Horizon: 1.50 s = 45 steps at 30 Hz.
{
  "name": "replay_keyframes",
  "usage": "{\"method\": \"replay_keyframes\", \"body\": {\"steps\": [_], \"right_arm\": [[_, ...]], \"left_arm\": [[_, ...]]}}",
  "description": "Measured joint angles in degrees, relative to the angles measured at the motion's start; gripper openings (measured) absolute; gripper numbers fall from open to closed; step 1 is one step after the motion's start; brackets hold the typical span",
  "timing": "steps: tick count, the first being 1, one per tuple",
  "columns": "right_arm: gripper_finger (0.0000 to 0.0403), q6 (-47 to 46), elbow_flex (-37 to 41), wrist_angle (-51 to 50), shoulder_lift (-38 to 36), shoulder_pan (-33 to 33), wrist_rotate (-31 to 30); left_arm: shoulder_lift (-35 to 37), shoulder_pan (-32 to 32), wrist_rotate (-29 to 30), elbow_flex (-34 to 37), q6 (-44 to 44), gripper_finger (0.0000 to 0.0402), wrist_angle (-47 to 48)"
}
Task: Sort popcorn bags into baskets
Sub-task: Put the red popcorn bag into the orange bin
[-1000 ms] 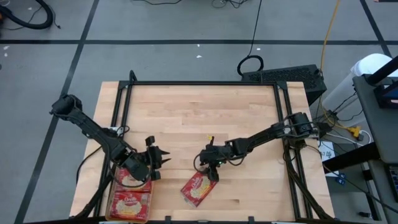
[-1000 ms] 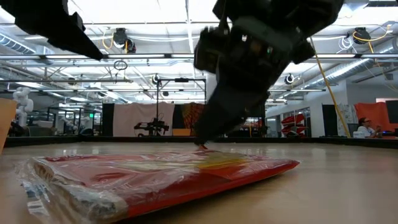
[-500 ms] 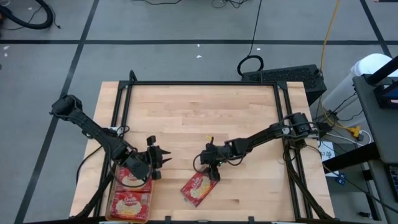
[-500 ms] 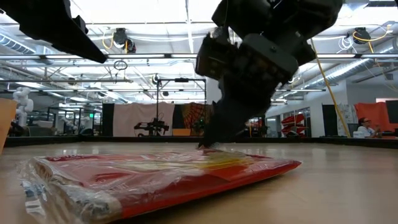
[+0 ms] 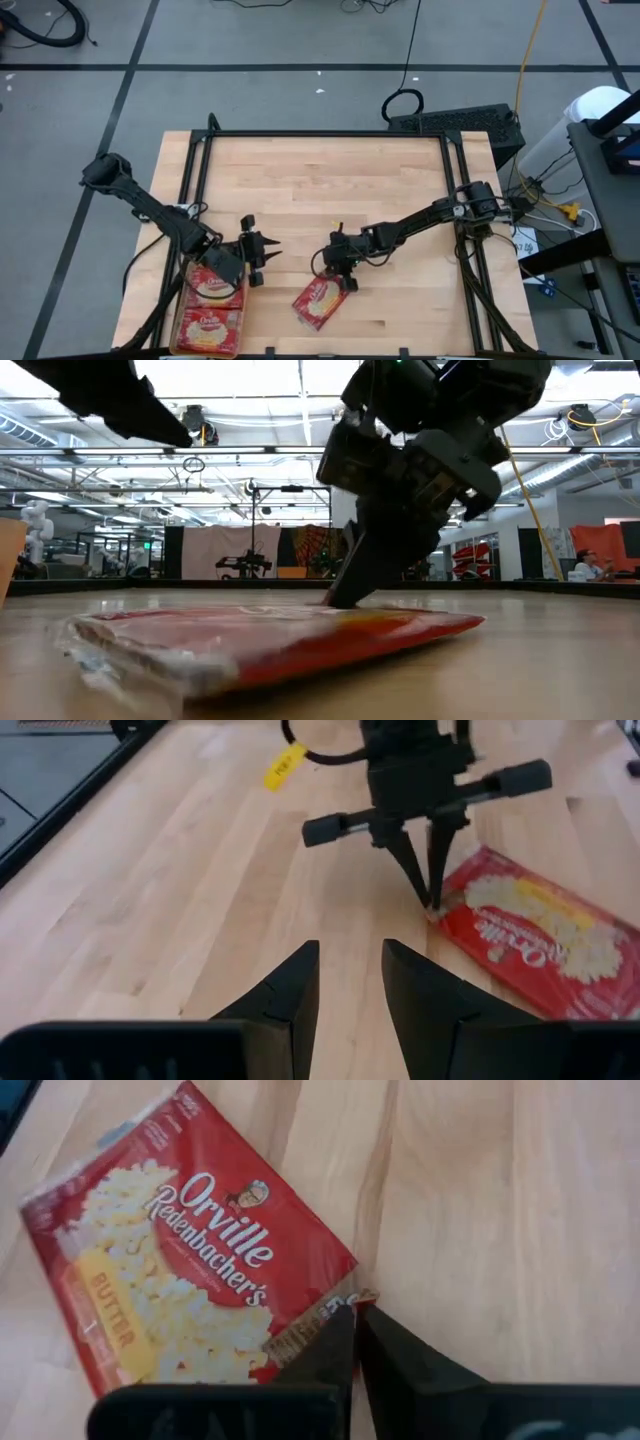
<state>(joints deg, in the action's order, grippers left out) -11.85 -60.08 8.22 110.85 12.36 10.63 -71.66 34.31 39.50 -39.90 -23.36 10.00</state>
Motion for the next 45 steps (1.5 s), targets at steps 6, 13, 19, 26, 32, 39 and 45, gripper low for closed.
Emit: {"method": "replay_keyframes", "body": {"steps": [6,13,19,26,32,39,45], "right_arm": [[0.0004,7.8,0.0,-2.5,-5.9,-2.4,-5.1],[0.0001,13.6,0.0,-5.5,-13.4,-3.2,-13.4],[0.0017,6.3,0.0,-7.1,-14.3,-4.4,-6.1],[0.0097,-0.7,0.0,-4.3,-7.8,-4.8,-3.3],[0.0176,-3.0,0.0,2.3,-1.2,-5.5,1.2],[0.016,-2.4,-0.1,3.2,1.7,-5.4,1.6],[0.002,0.0,-0.1,2.8,1.8,-5.2,1.4]], "left_arm": [[0.0,-4.5,-0.1,0.0,-1.8,0.0113,-5.3],[-1.2,-9.4,-7.2,0.0,-0.9,0.0113,-8.4],[-3.7,-11.6,-11.2,0.1,-2.3,0.0113,-9.4],[-9.0,-12.1,-16.8,0.0,-3.2,0.0113,-12.3],[-12.6,-12.1,-18.9,0.0,-4.0,0.0113,-15.0],[-12.9,-12.1,-19.0,0.0,-3.9,0.0113,-15.0],[-12.9,-12.6,-18.9,0.0,-3.8,0.0113,-15.1]]}}
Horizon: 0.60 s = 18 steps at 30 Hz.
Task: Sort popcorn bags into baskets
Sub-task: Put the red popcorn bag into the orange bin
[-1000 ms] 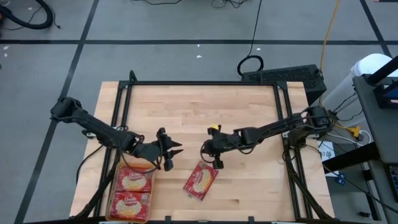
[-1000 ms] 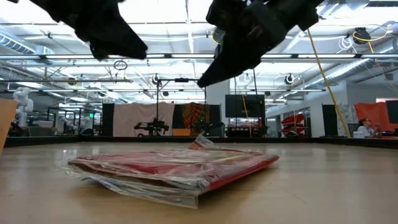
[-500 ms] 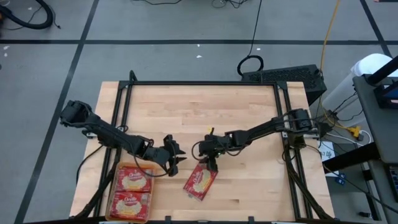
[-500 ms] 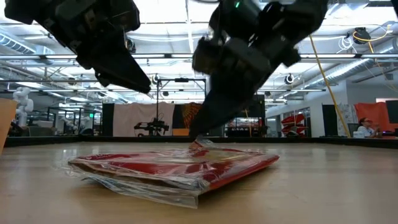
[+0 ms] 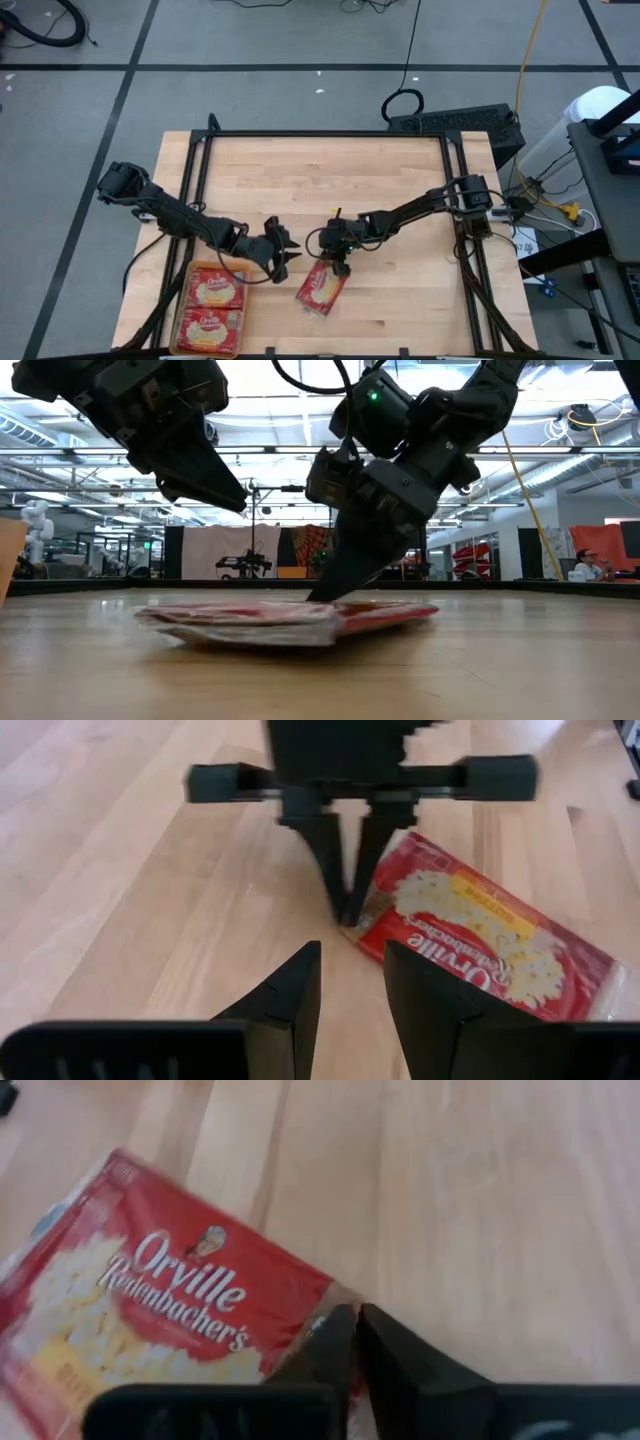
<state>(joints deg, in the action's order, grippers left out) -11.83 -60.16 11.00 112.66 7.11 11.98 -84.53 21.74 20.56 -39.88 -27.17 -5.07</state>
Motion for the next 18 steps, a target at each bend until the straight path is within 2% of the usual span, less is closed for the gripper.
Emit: {"method": "replay_keyframes", "body": {"steps": [3,9,12,15,18], "right_arm": [[0.0011,1.2,0.1,-1.5,-1.3,0.1,-0.3],[0.0001,5.7,0.0,-6.0,-7.5,0.1,-6.9],[0.0001,7.2,0.1,-8.2,-10.4,0.1,-9.2],[0.0,8.1,0.1,-10.7,-12.9,0.1,-10.5],[0.0,8.9,0.1,-12.6,-14.7,0.1,-12.4]], "left_arm": [[0.0,-0.6,0.7,0.0,-1.5,0.0113,-1.3],[-4.4,-1.2,0.3,-0.1,-2.0,0.0113,-11.5],[-7.8,-1.7,-2.0,-0.1,-1.8,0.0117,-16.0],[-10.9,-3.1,-4.1,-0.1,-4.5,0.0147,-19.9],[-12.4,-4.2,-4.0,-0.1,-8.1,0.0201,-19.1]]}}
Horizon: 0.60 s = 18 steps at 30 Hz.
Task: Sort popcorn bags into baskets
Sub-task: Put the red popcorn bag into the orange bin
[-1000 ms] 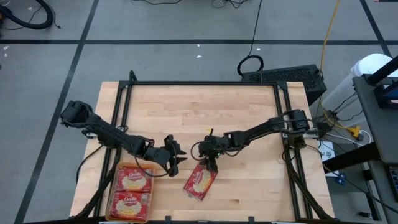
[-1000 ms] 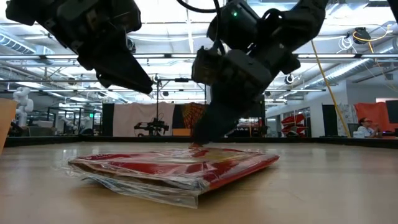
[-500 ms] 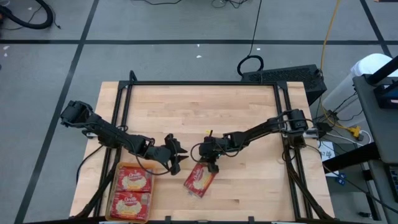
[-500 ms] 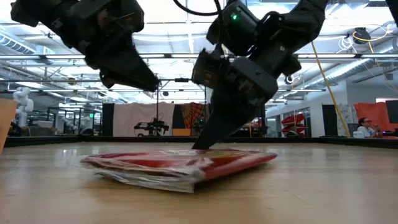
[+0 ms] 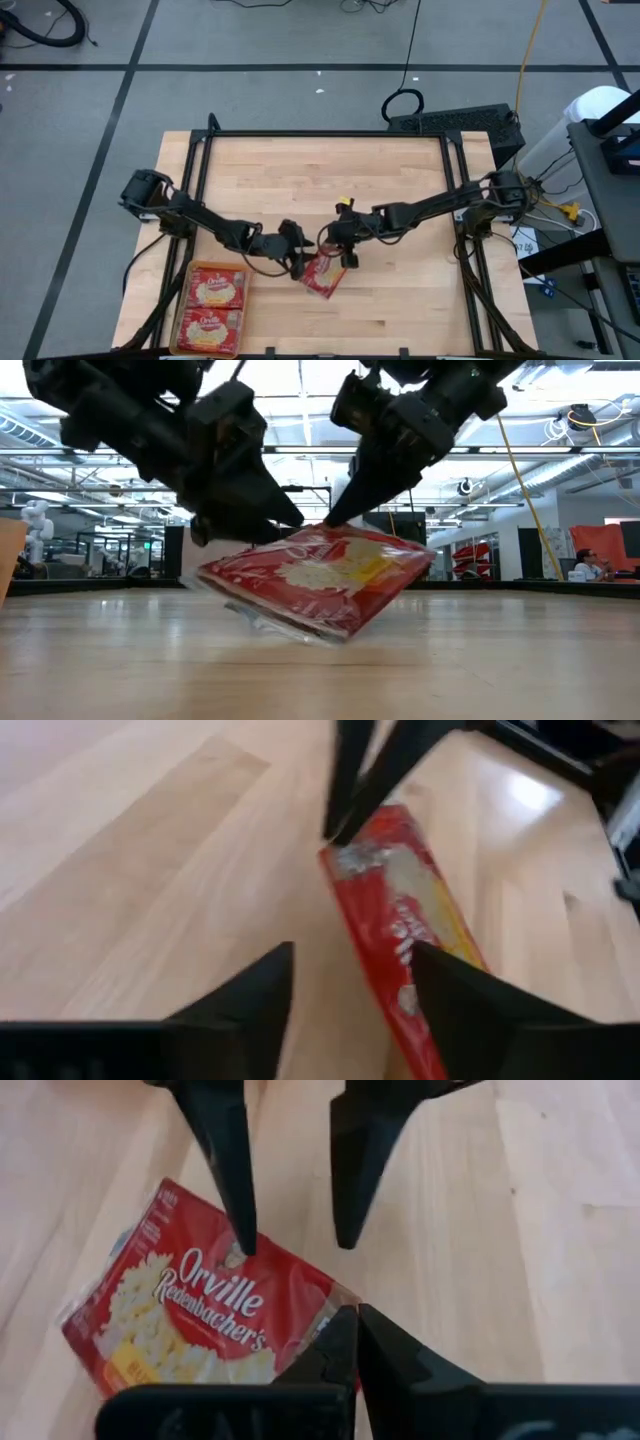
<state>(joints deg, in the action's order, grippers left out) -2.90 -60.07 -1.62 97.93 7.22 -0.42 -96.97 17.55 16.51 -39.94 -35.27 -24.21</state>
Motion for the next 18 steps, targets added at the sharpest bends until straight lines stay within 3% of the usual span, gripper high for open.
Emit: {"method": "replay_keyframes", "body": {"steps": [5,9,13,18], "right_arm": [[0.0,1.3,0.0,-0.9,-1.8,0.0,-2.4],[0.0,3.9,0.0,-0.3,-2.0,0.0,-3.1],[0.0,6.7,0.0,0.2,-2.2,0.2,-7.6],[0.0,8.7,0.0,1.2,-2.2,0.4,-10.3]], "left_arm": [[-0.6,-1.3,-2.4,0.0,-2.1,0.0289,-0.5],[-0.6,-2.1,-9.4,0.0,0.6,0.0309,-4.4],[-0.6,-3.6,-11.7,0.0,2.1,0.0253,-5.2],[-0.6,-6.0,-12.4,0.0,4.5,0.0108,-4.7]]}}
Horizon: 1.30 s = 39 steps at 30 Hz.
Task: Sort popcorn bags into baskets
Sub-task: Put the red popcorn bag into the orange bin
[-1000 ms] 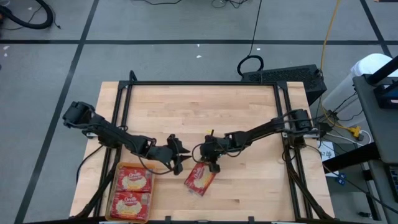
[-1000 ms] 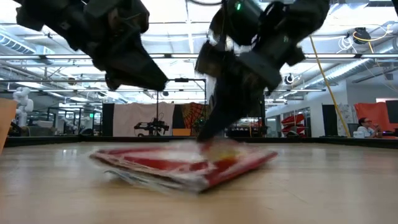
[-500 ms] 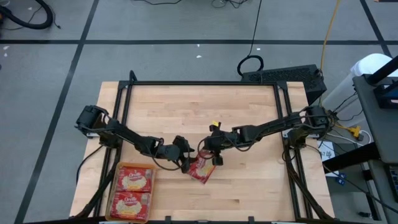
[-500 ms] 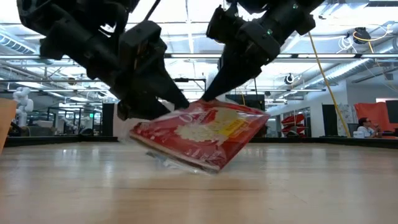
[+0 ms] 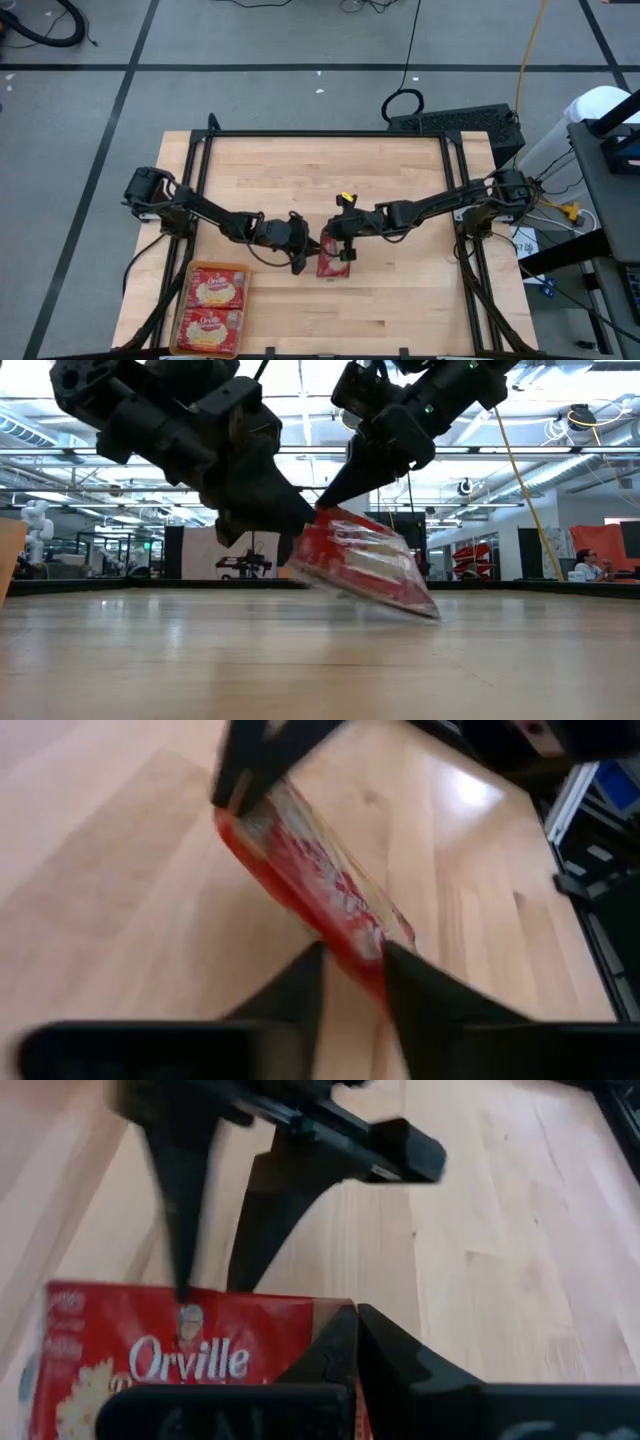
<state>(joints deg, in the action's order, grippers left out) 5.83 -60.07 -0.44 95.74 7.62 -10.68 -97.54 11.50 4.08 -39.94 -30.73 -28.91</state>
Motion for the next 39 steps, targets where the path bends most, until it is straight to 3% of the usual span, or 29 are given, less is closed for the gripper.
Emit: {"method": "replay_keyframes", "body": {"steps": [3,8,12,19,22,25,30,34,39], "right_arm": [[0.0,0.3,0.0,0.5,-0.5,0.1,-0.1],[0.0,1.3,0.0,1.1,-2.8,1.0,-3.5],[0.0,2.0,0.0,0.3,-5.8,1.3,-4.2],[0.0,3.3,0.0,0.0,-7.9,1.4,-4.4],[0.0,3.3,0.0,0.2,-8.0,1.4,-4.5],[0.0,3.3,0.0,0.2,-8.0,1.4,-4.5],[0.0,3.4,0.0,0.3,-8.0,1.4,-4.6],[0.0008,2.6,0.0,0.2,-8.6,1.4,-4.5],[0.0072,0.4,0.0,-1.9,-11.8,2.0,-4.3]], "left_arm": [[0.0,-1.8,-0.2,0.0,0.8,0.0025,-1.2],[0.0,-4.1,-0.2,0.0,1.1,0.002,-2.9],[0.1,-5.4,0.5,0.0,-0.8,0.0055,-3.3],[0.0,-4.6,8.9,0.0,4.3,0.0179,-7.4],[0.0,-4.4,10.6,0.0,7.4,0.0207,-7.4],[0.0,-4.4,11.0,0.0,10.6,0.0171,-7.3],[0.1,-4.4,9.6,0.0,13.9,0.0025,-7.1],[3.4,-4.5,6.2,0.0,14.6,0.0025,-3.2],[14.1,-5.3,1.7,-0.4,15.4,0.0015,13.1]]}}
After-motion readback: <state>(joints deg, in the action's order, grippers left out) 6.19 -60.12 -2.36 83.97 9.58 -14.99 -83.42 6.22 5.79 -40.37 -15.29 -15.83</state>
